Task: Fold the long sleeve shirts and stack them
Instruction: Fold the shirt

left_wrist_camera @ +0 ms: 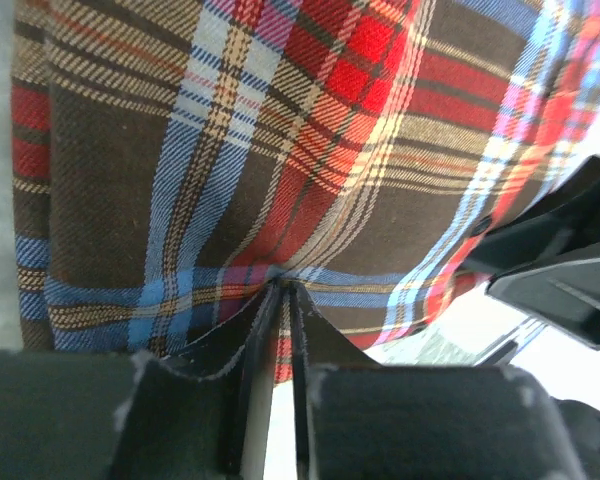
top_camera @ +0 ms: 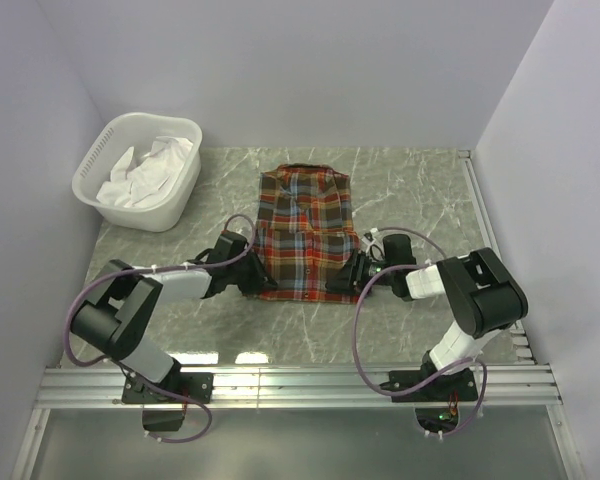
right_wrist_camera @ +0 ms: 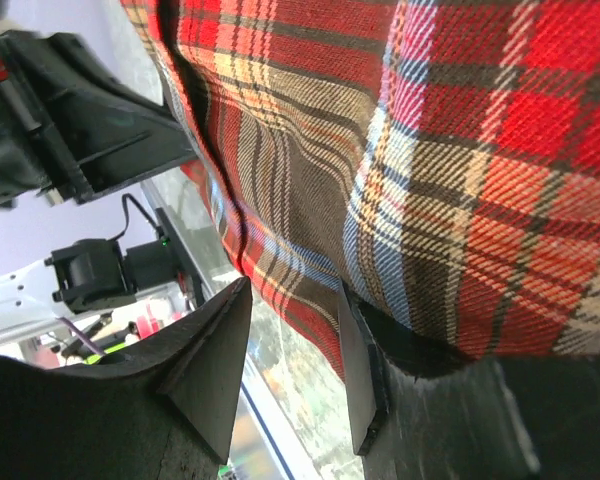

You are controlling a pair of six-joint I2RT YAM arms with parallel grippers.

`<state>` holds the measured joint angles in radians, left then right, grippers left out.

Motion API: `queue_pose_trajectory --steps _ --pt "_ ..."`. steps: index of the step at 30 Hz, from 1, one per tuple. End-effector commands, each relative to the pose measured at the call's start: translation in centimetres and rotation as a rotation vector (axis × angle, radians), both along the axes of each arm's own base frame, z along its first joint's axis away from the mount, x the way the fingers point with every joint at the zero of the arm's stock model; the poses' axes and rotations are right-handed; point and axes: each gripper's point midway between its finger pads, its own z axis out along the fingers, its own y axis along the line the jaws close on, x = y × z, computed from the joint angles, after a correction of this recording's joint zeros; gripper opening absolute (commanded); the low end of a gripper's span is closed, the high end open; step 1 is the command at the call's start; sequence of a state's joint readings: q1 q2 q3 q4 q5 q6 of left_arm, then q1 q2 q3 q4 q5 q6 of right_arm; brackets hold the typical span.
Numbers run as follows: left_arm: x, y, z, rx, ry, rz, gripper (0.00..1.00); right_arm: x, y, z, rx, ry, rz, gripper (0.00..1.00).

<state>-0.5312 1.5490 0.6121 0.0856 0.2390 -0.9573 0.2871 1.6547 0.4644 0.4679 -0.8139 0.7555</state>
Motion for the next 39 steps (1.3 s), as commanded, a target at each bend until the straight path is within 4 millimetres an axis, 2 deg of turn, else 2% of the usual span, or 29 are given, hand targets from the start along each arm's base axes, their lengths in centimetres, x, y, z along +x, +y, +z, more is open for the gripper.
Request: queue_pose_trajectory --steps 1,3,6,9,12,13,14,16,18,19,20,21,22,25,26,27,28,30,31,33,35,38,39 --pt "-0.4 0.6 -1.2 -0.029 0.034 0.028 0.16 -0.7 -0.8 -2.3 -0.027 0.048 -0.035 0.48" --pt "-0.8 1.5 -1.9 -0.018 0.051 0.054 0.15 -0.6 -0.8 -2.2 -0.013 0.048 -0.044 0.48" --pt "-1.2 3.1 -1.9 0.011 0.052 0.097 0.13 -0.4 -0.7 -1.1 0.012 0.012 -0.040 0.48" --pt "-1.0 4.0 -0.5 0.021 0.008 0.123 0.14 0.4 -0.5 1.5 0.047 -0.063 -0.042 0.48" --pt "0.4 3.7 2.5 -0.005 -0.071 0.135 0.24 1.7 -0.2 4.7 0.081 -0.161 -0.060 0.48" --pt "1.0 3.5 3.6 -0.018 -0.101 0.138 0.32 2.2 -0.2 6.1 0.095 -0.206 -0.069 0.48" --pt "2.0 3.0 5.1 -0.038 -0.141 0.138 0.35 3.1 -0.1 7.0 0.098 -0.236 -0.090 0.48" --pt "3.3 2.3 6.6 -0.065 -0.183 0.135 0.43 4.0 -0.1 8.2 0.112 -0.273 -0.110 0.48" --pt "4.7 1.3 8.1 -0.091 -0.221 0.120 0.46 5.3 0.0 9.2 0.130 -0.309 -0.148 0.48" --pt "5.4 1.0 7.5 -0.089 -0.213 0.115 0.46 5.6 0.0 8.8 0.131 -0.299 -0.159 0.48" --pt "6.2 0.5 7.8 -0.096 -0.221 0.109 0.45 6.1 0.1 9.1 0.149 -0.309 -0.176 0.48" --pt "6.3 0.1 6.5 -0.091 -0.188 0.104 0.43 6.6 0.0 8.0 0.143 -0.285 -0.202 0.49" --pt "6.9 -0.1 6.4 -0.096 -0.195 0.107 0.42 7.1 0.1 8.4 0.164 -0.316 -0.212 0.49" --pt "7.0 0.2 3.8 -0.067 -0.154 0.128 0.39 7.5 -0.4 5.7 0.162 -0.249 -0.279 0.49" --pt "6.8 0.6 2.9 -0.059 -0.140 0.138 0.38 7.5 -0.5 5.2 0.168 -0.245 -0.291 0.49" --pt "6.6 0.9 1.9 -0.052 -0.115 0.155 0.35 7.4 -0.6 3.5 0.148 -0.201 -0.298 0.49" --pt "5.8 1.6 0.6 -0.033 -0.089 0.172 0.35 7.4 -0.7 2.7 0.139 -0.183 -0.305 0.48" --pt "5.7 2.9 -0.5 -0.038 -0.055 0.232 0.31 7.2 -1.1 1.6 0.139 -0.169 -0.321 0.48" --pt "4.5 3.9 -1.9 -0.028 -0.015 0.254 0.29 7.1 -1.3 0.9 0.137 -0.156 -0.328 0.48" --pt "4.6 5.3 -1.8 -0.067 -0.009 0.309 0.25 6.8 -1.6 0.1 0.133 -0.136 -0.338 0.48" --pt "4.3 6.1 -1.9 -0.074 -0.004 0.324 0.25 6.9 -1.7 0.4 0.138 -0.141 -0.336 0.48" --pt "5.0 6.3 -0.1 -0.058 -0.049 0.308 0.28 7.5 -1.6 2.1 0.143 -0.176 -0.323 0.48" --pt "5.4 6.2 1.2 -0.071 -0.081 0.304 0.30 7.8 -1.6 3.5 0.149 -0.213 -0.323 0.48"
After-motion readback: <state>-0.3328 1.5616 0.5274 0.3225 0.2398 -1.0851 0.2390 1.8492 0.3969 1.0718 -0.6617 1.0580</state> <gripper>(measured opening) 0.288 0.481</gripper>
